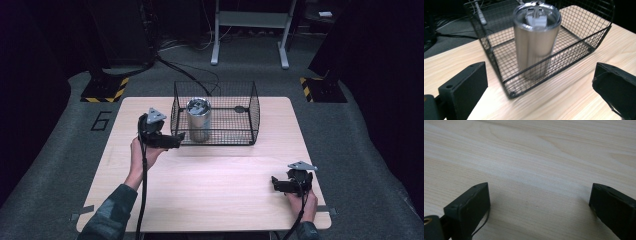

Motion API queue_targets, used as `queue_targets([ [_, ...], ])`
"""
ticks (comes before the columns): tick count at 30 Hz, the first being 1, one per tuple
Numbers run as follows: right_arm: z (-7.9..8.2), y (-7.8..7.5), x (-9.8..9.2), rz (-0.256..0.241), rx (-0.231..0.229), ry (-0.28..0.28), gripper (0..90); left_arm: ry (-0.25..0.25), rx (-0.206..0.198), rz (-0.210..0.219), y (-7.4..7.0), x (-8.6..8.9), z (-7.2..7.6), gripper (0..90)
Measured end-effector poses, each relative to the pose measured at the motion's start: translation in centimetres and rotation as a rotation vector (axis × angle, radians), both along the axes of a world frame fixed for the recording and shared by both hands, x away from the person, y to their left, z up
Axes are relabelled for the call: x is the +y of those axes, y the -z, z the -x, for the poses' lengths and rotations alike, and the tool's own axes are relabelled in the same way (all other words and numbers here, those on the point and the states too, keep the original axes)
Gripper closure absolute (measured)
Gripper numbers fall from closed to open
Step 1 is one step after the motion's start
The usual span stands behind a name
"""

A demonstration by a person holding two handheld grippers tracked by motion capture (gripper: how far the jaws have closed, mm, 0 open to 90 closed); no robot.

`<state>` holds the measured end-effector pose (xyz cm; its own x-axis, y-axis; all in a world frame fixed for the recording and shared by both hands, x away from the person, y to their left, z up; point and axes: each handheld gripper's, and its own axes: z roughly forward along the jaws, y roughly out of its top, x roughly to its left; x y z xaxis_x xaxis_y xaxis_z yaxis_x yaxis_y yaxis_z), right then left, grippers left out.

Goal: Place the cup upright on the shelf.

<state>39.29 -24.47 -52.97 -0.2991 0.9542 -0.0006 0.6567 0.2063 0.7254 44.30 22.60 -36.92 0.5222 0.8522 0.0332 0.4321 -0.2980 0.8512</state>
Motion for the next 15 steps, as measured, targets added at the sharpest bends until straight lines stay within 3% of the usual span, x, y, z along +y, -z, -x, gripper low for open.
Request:
queue_targets([
  [7, 0.0, 0.0, 0.0, 0.000, 0.000, 0.000, 2.9, -0.026, 0.024, -0.014, 1.6, 2.1, 1.8, 0.0],
  [15, 0.0, 0.0, 0.0, 0.000, 0.000, 0.000, 2.9, -0.085, 0.079, -0.029, 5.1, 4.6, 3.7, 0.0],
])
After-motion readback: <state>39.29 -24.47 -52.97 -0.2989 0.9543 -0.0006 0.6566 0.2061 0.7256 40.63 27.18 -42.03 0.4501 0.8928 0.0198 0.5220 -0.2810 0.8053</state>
